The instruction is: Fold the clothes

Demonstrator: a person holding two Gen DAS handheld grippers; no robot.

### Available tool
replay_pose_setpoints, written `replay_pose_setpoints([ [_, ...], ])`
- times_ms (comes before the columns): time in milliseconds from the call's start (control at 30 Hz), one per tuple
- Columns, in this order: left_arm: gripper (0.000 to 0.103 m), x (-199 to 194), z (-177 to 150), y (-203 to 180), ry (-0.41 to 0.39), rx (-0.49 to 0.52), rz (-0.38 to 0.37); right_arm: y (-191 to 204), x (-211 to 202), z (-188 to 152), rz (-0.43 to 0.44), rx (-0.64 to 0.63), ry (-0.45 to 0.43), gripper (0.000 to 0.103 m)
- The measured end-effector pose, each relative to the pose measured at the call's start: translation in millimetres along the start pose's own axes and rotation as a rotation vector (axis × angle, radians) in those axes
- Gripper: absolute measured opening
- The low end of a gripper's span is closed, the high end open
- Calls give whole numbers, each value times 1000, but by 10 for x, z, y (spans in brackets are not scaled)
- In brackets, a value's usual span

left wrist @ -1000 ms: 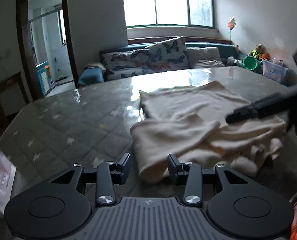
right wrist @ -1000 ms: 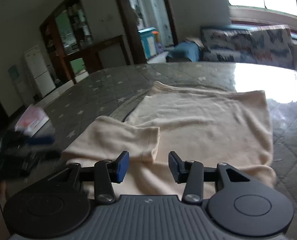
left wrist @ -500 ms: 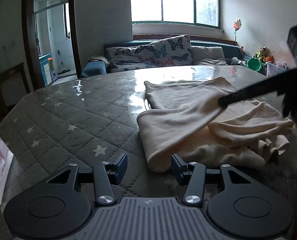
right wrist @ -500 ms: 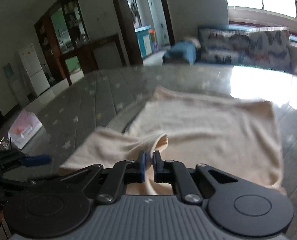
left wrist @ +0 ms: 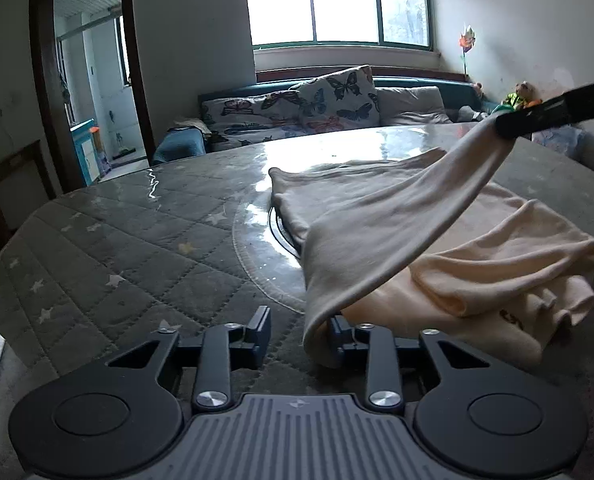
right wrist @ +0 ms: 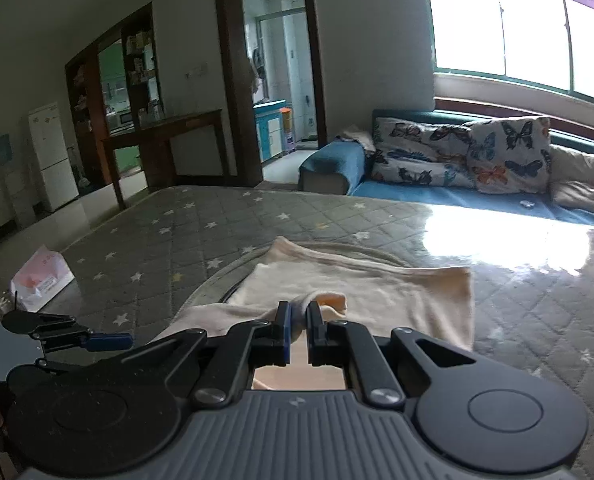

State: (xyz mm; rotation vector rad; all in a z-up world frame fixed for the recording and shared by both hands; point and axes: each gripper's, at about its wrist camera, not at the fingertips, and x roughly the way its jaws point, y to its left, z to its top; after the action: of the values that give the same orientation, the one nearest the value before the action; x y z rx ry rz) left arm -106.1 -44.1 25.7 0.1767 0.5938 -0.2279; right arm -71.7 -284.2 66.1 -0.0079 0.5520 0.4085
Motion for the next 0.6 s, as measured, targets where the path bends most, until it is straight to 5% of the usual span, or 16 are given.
replay_pose_setpoints([
  [233, 26, -43, -27, -101, -20, 59, 19, -106, -138, -186, -53, -1, 7, 6],
  [400, 26, -15, -58, -148, -4, 97, 15, -199, -55, -582, -72, 53, 113, 7],
  [600, 31, -66, -89, -146, 6, 140, -1, -215, -72, -728, -64, 25, 183, 20],
])
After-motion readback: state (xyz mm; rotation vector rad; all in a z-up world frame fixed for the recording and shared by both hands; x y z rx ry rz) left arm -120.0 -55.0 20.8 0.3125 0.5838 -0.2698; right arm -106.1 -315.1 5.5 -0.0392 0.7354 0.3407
